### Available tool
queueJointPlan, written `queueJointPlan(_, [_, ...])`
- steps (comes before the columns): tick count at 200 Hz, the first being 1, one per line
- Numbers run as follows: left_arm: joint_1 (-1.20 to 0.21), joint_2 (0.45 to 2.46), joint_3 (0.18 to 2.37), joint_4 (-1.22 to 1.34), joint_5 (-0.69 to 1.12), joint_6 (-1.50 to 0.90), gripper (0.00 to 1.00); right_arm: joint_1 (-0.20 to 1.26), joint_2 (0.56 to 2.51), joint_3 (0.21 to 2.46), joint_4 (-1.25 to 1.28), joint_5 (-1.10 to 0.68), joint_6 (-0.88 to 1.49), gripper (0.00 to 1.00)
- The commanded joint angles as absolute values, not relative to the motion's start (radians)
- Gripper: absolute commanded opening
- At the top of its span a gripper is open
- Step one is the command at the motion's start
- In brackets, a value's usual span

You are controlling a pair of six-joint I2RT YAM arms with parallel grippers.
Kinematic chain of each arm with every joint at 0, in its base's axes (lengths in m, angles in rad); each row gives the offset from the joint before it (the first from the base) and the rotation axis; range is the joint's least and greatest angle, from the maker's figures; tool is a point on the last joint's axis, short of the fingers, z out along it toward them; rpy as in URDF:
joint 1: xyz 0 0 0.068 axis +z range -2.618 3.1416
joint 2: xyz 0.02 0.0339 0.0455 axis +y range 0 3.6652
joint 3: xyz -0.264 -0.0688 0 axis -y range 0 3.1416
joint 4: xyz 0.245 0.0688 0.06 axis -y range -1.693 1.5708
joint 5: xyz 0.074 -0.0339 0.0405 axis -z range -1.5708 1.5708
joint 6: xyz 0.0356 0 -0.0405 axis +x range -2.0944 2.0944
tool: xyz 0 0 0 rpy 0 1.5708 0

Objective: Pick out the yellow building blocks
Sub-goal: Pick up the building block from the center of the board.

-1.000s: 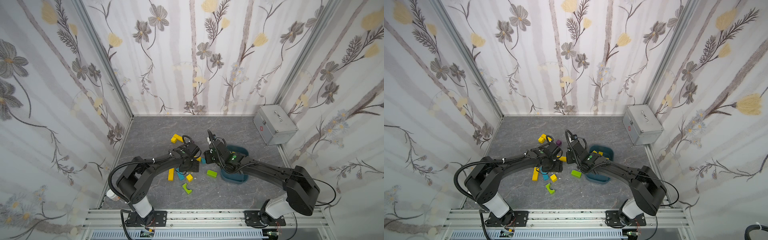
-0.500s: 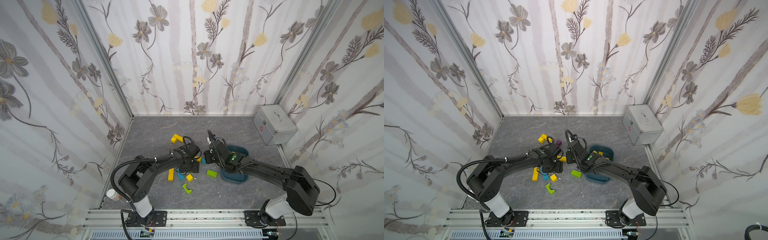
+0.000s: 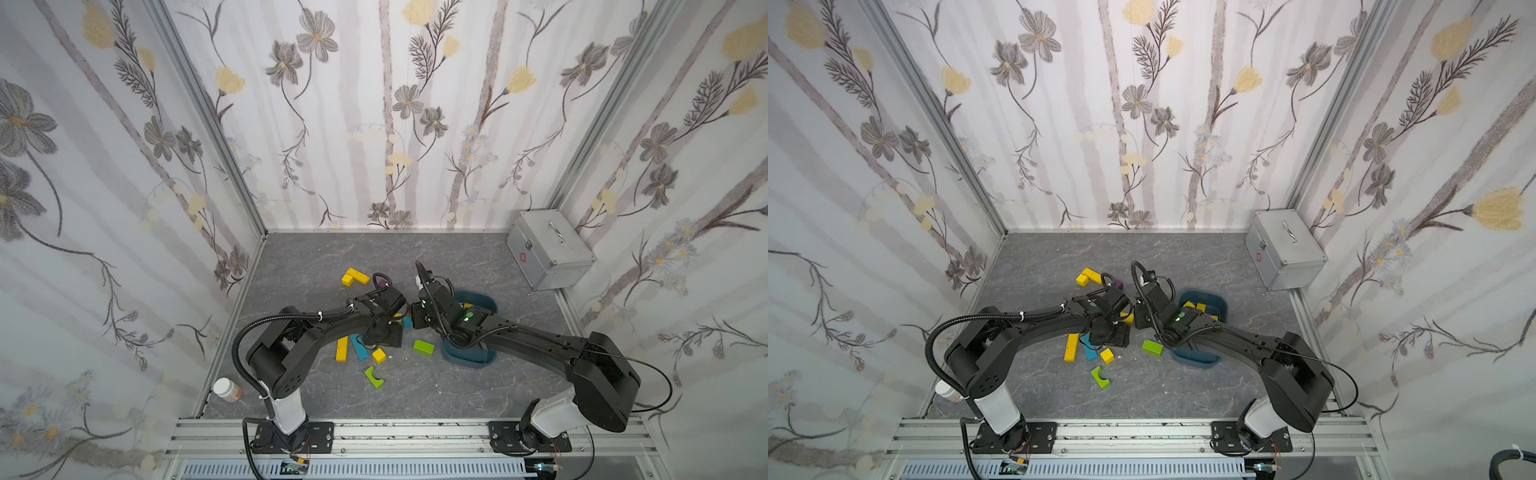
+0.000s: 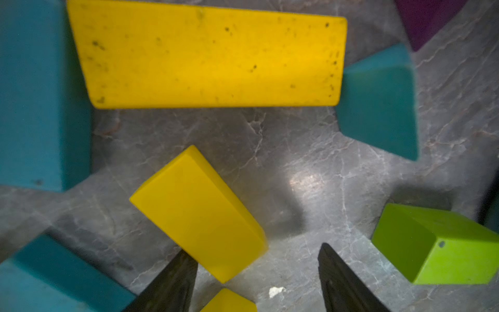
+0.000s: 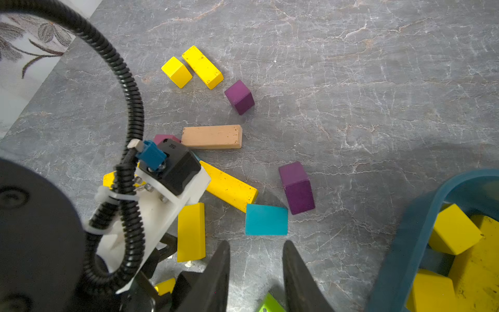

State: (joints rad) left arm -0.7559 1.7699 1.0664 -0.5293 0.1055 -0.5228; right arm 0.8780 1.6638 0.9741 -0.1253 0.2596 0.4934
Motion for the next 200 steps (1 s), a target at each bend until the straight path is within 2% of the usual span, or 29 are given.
queueJointPlan(1, [-0.757, 1.777, 1.077, -0.551, 0.080, -0.513, 0.70, 0.880, 1.657, 0.970, -0.106, 0.278, 0.494, 0.35])
queueJointPlan(72, [-0.761, 1.787, 1.081, -0.568, 0.066, -0.502, 0.65, 0.881, 1.658, 0.965, -0.103, 0.284, 0.487, 0.35])
queueJointPlan(165, [-0.764, 1.784, 1.093, -0.584, 0.071, -0.479, 0.50, 0.881, 1.647, 0.966, -0.097, 0.309, 0.478, 0.35])
queueJointPlan(183, [-0.763, 1.792, 1.098, -0.588, 0.075, -0.484, 0.52, 0.880, 1.647, 0.968, -0.098, 0.311, 0.477, 0.35])
queueJointPlan(200, [-0.763, 1.782, 1.096, -0.594, 0.050, -0.499, 0.64, 0.880, 1.640, 0.962, -0.098, 0.309, 0.480, 0.35])
